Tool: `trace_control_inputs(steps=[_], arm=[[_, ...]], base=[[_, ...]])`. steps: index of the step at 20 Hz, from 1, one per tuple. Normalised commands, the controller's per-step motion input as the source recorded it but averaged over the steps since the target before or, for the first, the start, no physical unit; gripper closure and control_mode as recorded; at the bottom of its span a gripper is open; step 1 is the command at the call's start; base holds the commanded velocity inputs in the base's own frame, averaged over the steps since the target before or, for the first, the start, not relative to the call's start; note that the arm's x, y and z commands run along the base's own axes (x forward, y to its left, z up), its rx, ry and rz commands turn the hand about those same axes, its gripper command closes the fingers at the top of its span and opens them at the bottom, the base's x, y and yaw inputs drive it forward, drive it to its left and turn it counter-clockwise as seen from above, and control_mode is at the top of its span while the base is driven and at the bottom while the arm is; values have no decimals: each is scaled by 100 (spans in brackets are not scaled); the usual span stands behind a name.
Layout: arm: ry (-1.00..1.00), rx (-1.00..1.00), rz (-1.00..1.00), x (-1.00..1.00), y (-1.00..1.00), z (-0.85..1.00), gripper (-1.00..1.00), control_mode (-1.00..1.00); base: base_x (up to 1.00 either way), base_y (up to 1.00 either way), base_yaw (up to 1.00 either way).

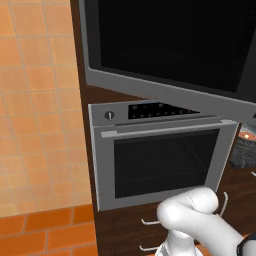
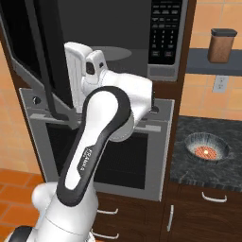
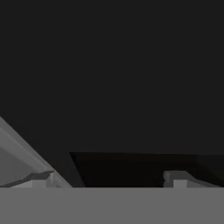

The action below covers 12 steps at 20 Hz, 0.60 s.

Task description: Open the microwave, place the bowl with waffle inside the microwave, then close the microwave door and turn it on.

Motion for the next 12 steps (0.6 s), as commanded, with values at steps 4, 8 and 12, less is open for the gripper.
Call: trace_control_inputs(steps=[4, 8, 12], arm=[[14, 2, 4, -89, 91, 15, -100, -100], [13, 2, 6, -87, 96, 7, -100, -100], [10, 3, 8, -70, 100, 6, -100, -100]], base=[[0, 0, 0], [0, 0, 0], [0, 0, 0]])
